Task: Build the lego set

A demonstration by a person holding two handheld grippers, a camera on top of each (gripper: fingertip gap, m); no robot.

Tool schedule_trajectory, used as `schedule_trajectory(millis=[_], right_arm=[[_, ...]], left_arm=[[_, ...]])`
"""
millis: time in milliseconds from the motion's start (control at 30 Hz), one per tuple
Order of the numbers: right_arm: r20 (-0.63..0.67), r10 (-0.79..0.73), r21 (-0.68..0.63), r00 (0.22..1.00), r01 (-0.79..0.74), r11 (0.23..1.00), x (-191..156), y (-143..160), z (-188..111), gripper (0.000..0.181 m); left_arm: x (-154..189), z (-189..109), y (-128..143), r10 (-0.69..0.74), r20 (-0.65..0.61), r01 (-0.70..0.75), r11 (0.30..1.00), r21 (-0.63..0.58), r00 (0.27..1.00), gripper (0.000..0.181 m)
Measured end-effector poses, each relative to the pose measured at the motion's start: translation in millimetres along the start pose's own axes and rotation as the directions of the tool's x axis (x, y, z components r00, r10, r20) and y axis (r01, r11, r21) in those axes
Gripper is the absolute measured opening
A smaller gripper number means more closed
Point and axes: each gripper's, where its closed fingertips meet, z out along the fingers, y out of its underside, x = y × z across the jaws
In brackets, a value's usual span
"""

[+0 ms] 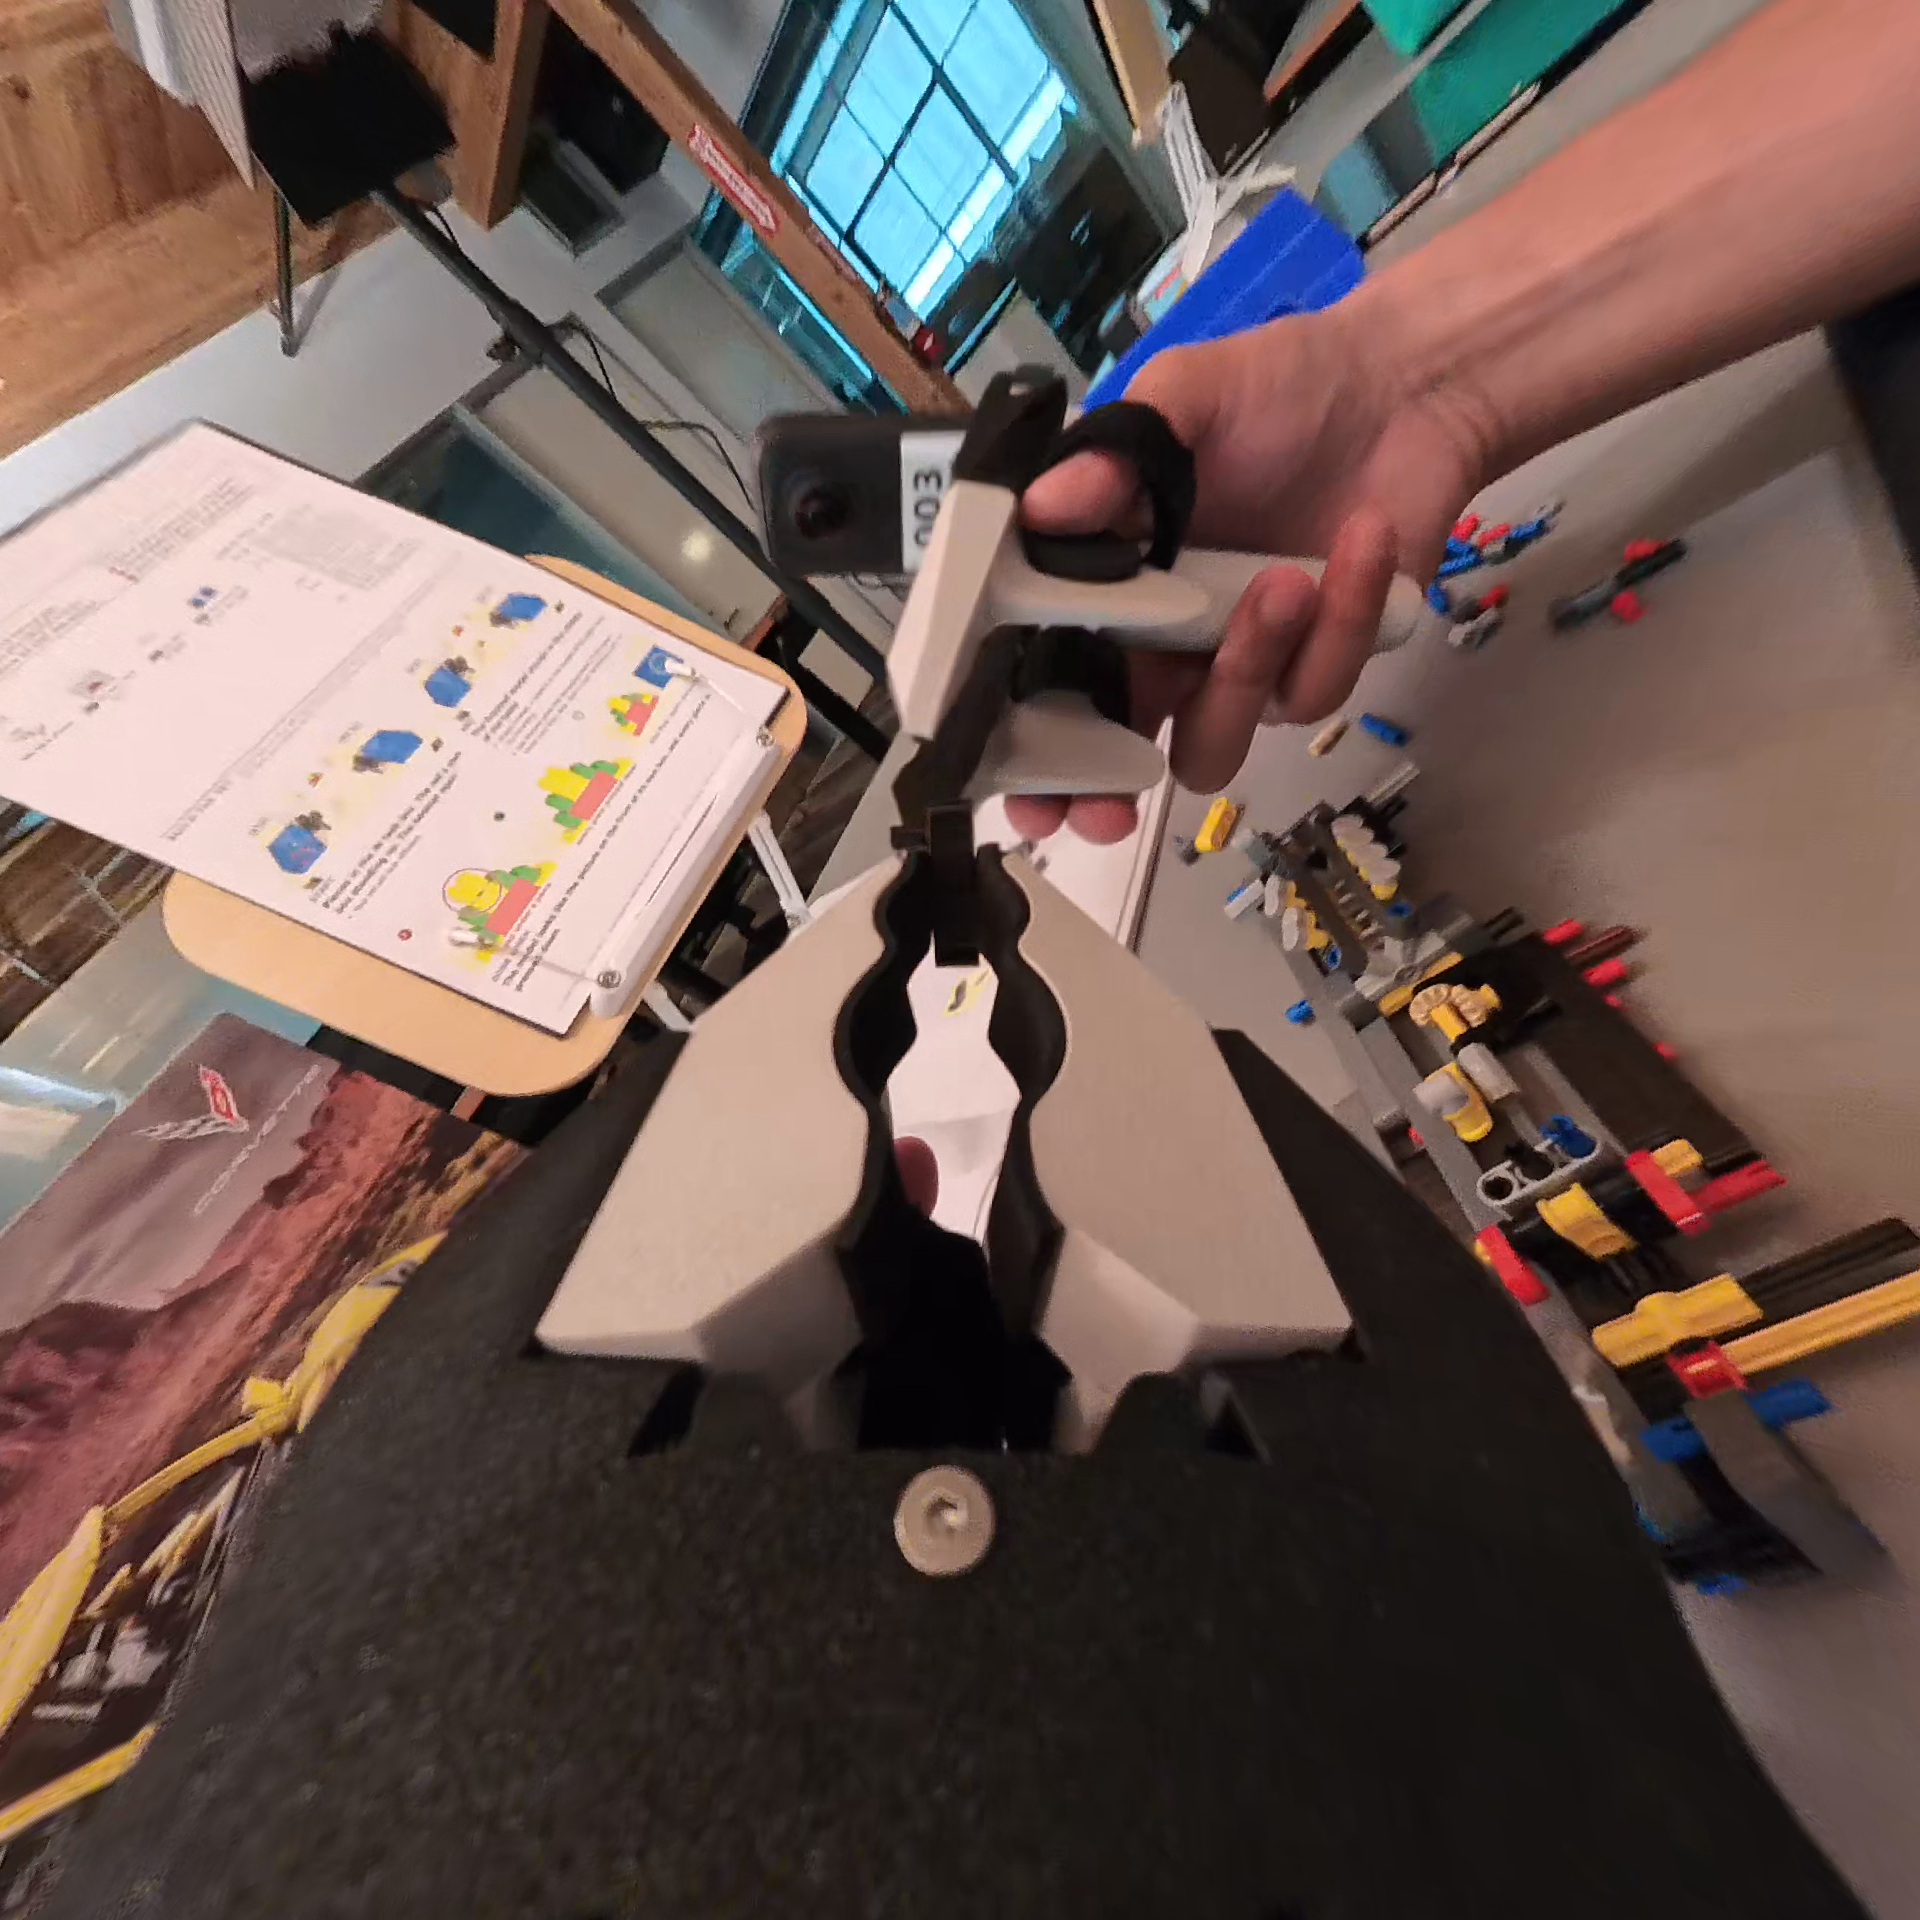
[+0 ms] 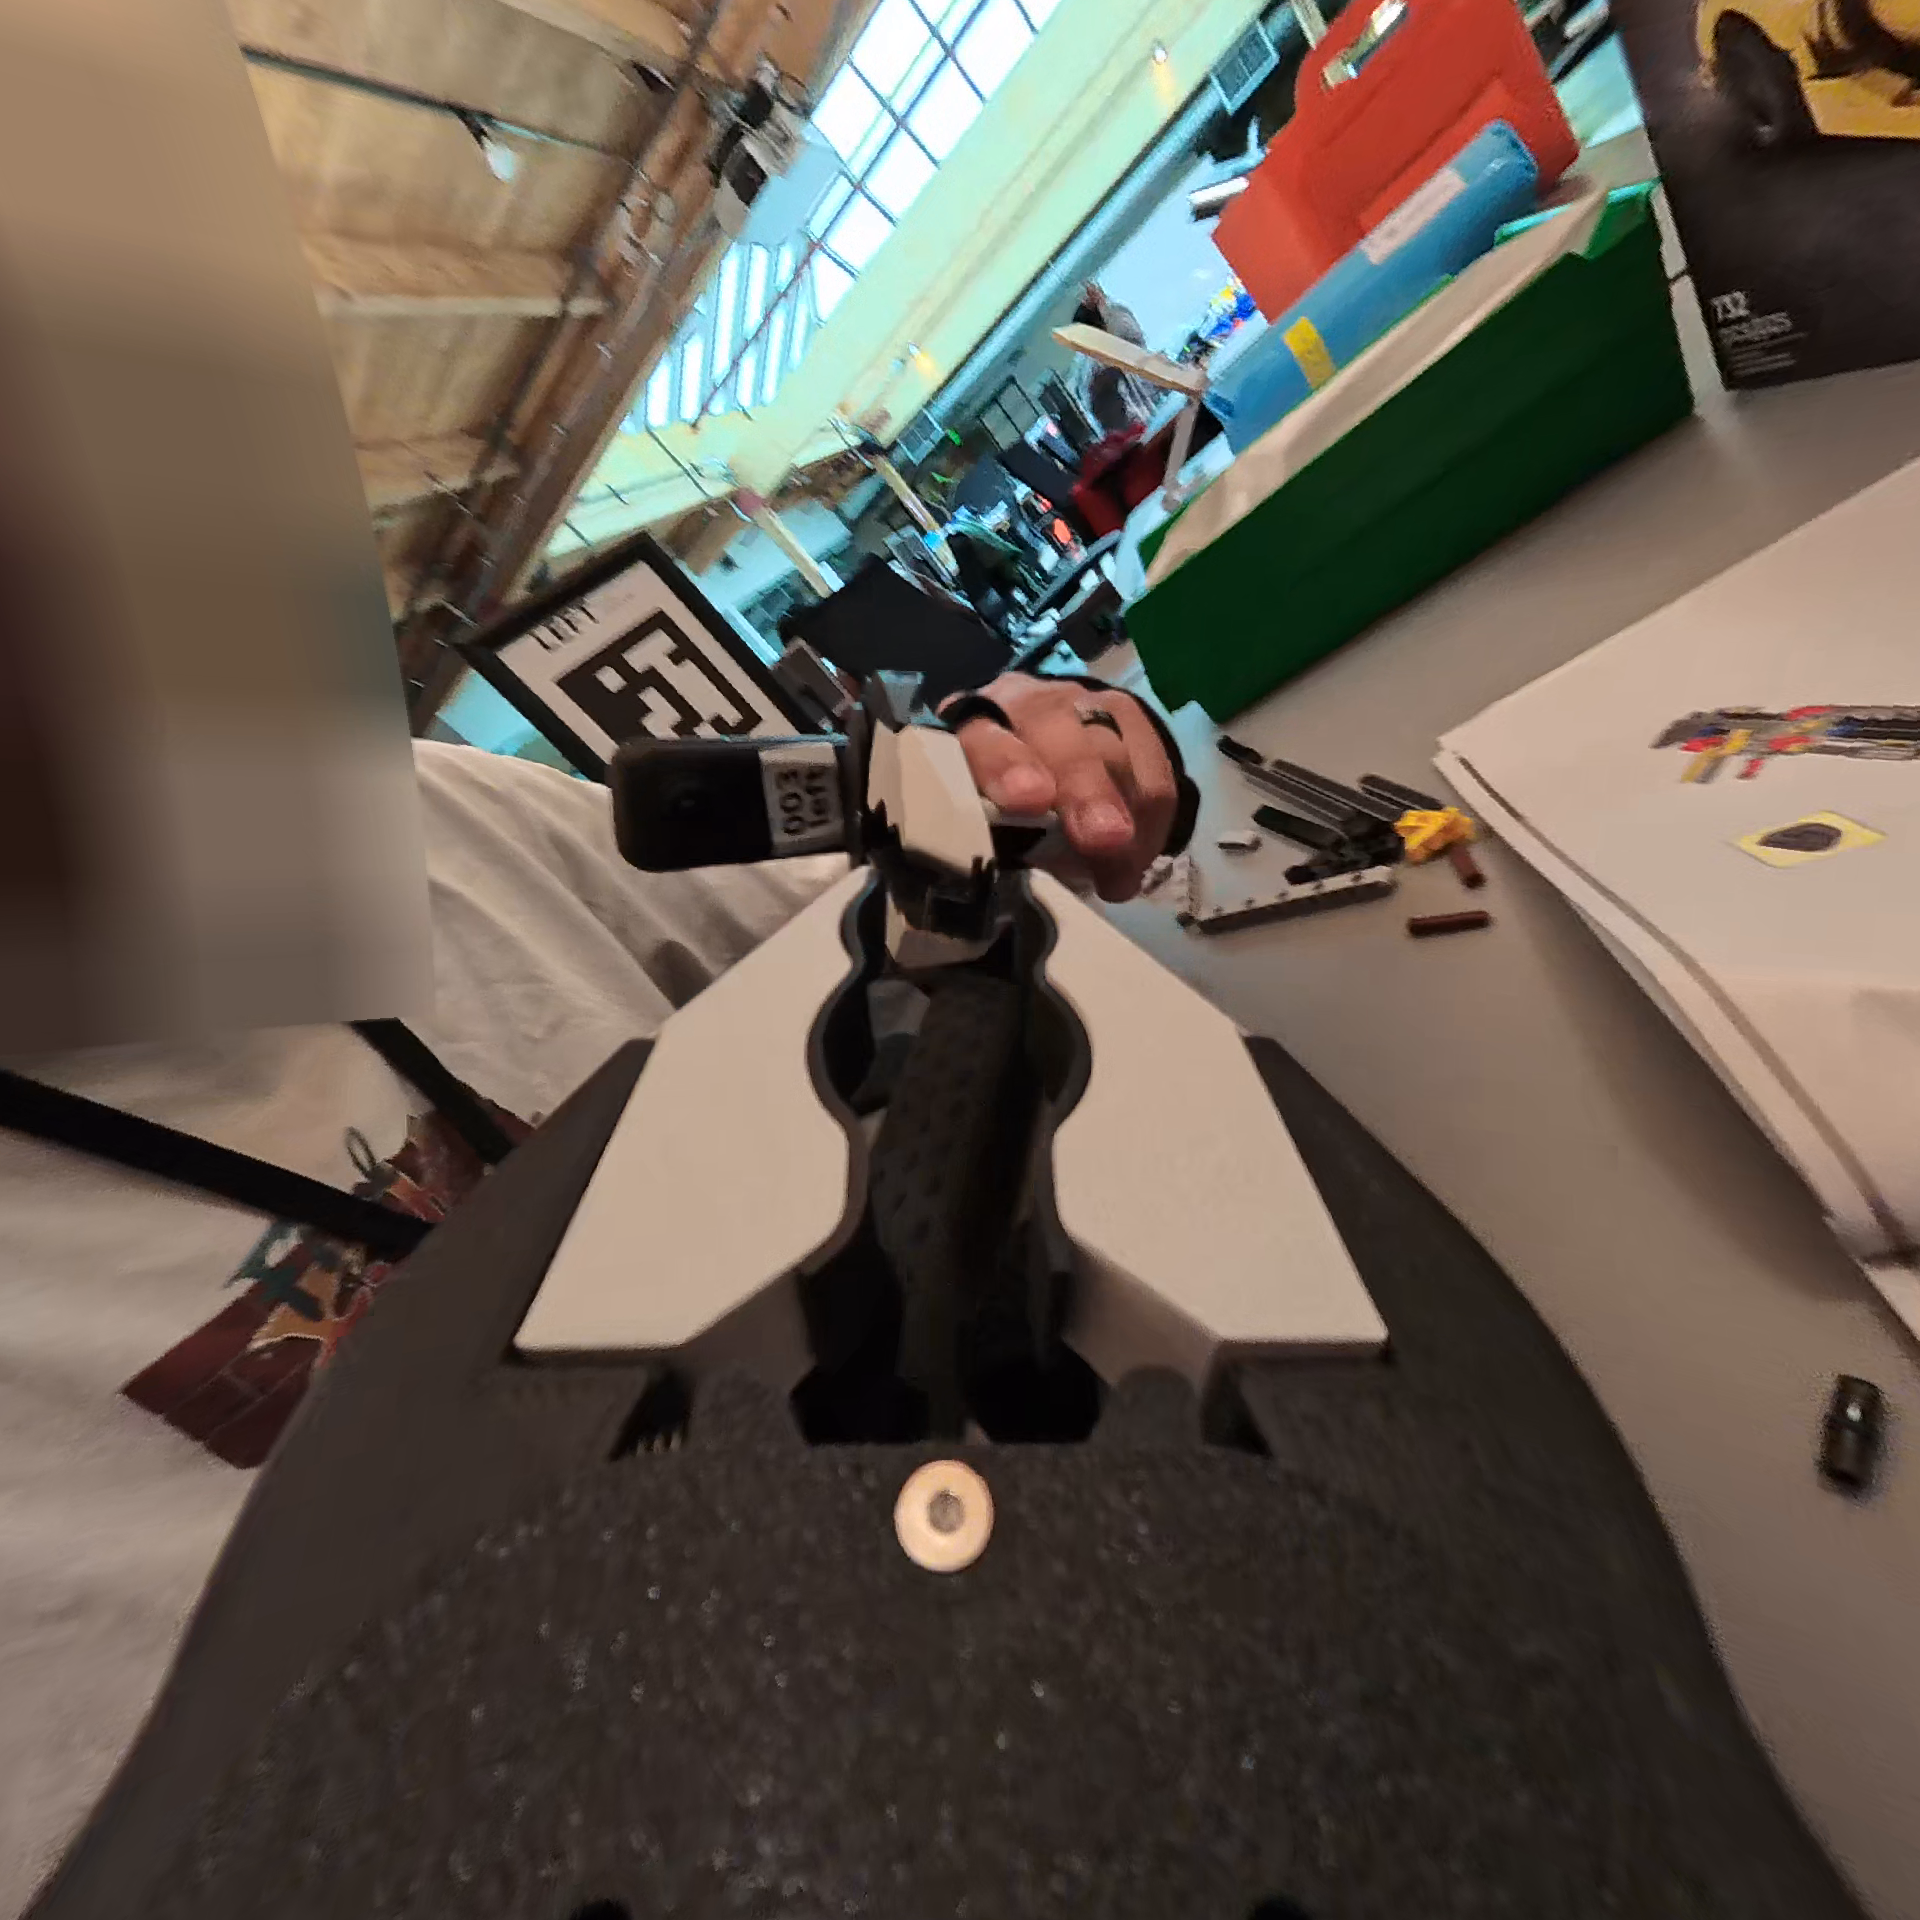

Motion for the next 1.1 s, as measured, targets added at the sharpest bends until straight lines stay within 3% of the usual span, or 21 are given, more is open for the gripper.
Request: schedule_trajectory(millis=[100, 167, 233, 300, 367, 533, 667, 800, 933, 1100], right_arm=[[0.05, 0.035, 0.004, 0.998, -0.035, 0.999, -6, 1, 1, 0.017], [0.007, 0.016, -0.001, 1.0, -0.016, 1.0, 0, 1, 0, 0.0], [-0.02, 0.002, -0.02, 1.0, -0.002, 1.0, 2, 4, -2, 0.0], [-0.062, 0.001, -0.023, 0.998, -0.002, 1.0, 9, 5, -2, 0.011], [-0.036, 0.019, -0.014, 0.999, -0.019, 1.0, 6, 4, -1, 0.012], [-0.012, 0.034, -0.062, 0.999, -0.035, 0.997, 4, 14, 5, 0.004], [-0.117, 0.004, -0.036, 0.993, -0.009, 0.999, 18, 9, 3, 0.003], [-0.202, -0.014, -0.03, 0.979, 0.008, 1.0, 28, 8, 6, 0.002], [-0.243, 0.02, 0.009, 0.97, -0.018, 1.0, 32, 3, 7, 0.002], [-0.269, 0.013, -0.026, 0.963, -0.02, 0.999, 36, 9, 3, 0.001]], left_arm=[[6, 0, -3, 0.027, -0.013, -0.027, 1.0, 0.011, 1.0, 0.008], [7, 0, -3, 0.047, -0.008, -0.047, 0.999, 0.008, 0.999, 0.008], [5, 0, -2, 0.053, 0.004, -0.053, 0.999, 0.002, 0.999, 0.007], [5, 0, -3, 0.037, -0.005, -0.037, 0.999, 0.01, 0.999, 0.007], [7, 0, -2, 0.039, -0.017, -0.039, 0.999, 0.008, 0.999, 0.008], [11, 2, -1, 0.07, -0.02, -0.07, 0.998, -0.005, 0.997, 0.007], [6, 8, 15, 0.117, 0.026, -0.113, 0.987, -0.112, 0.993, 0.007], [0, 13, 29, 0.183, 0.088, -0.161, 0.963, -0.218, 0.979, 0.021], [-6, 12, 31, 0.215, 0.135, -0.175, 0.95, -0.258, 0.967, 0.008], [4, 14, 39, 0.289, 0.062, -0.252, 0.906, -0.338, 0.955, 0.007]])
